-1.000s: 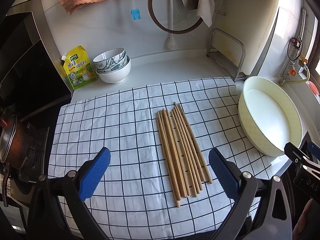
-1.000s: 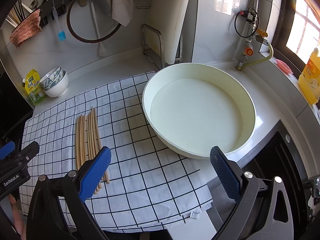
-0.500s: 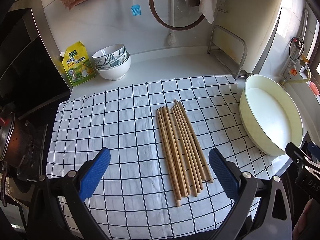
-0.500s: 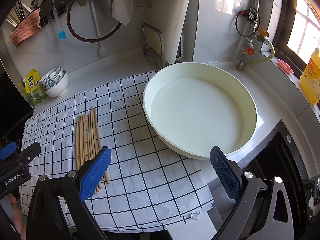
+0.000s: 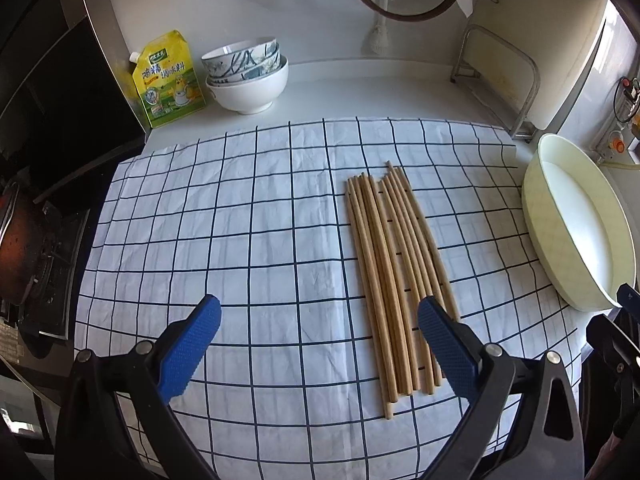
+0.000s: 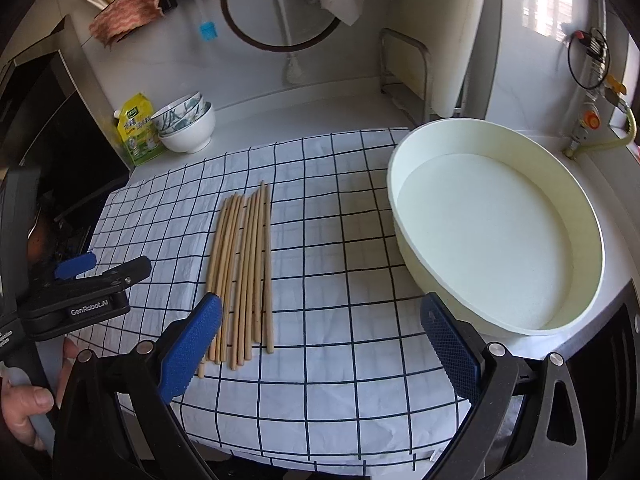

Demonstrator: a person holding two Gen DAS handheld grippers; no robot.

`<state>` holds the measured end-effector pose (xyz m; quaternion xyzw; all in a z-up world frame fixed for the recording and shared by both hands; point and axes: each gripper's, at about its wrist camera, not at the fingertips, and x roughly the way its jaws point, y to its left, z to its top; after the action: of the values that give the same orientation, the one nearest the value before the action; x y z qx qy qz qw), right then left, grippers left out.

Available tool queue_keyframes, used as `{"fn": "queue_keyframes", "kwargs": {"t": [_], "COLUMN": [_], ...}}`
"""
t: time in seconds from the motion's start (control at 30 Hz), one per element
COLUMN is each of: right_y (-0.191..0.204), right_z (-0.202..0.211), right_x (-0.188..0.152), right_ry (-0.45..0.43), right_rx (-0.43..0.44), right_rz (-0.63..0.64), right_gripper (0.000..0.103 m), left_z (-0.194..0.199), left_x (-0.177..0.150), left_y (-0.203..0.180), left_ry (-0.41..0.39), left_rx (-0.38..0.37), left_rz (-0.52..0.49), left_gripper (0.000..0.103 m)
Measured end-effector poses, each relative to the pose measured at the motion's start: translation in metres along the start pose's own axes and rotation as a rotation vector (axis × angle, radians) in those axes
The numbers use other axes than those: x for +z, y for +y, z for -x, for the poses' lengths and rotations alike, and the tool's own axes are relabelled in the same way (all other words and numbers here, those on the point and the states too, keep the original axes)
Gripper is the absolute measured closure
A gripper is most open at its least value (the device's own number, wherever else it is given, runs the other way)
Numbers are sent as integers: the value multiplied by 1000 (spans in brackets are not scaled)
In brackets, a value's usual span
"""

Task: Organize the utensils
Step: 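Move both tools forward over the wooden chopstick pile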

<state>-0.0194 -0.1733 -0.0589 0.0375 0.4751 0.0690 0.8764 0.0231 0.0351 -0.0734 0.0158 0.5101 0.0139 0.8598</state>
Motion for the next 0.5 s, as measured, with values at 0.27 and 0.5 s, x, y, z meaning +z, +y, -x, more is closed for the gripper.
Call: {"fn": "queue_keyframes", "kwargs": {"t": [0.27,0.5], "right_y": [8,12], "right_z": [-54,-89], "right_x": [1,3], "right_ry": [85,109], "right_rx": [38,48], "right_rz": [40,62], "right_gripper": [8,8], "left_z": [-33,-60], "left_x": [0,4], "left_y": [10,15], "left_ry": [10,19], "left_rx": [-9,-20], "left_rz": [26,17], "left_gripper": [6,6]}}
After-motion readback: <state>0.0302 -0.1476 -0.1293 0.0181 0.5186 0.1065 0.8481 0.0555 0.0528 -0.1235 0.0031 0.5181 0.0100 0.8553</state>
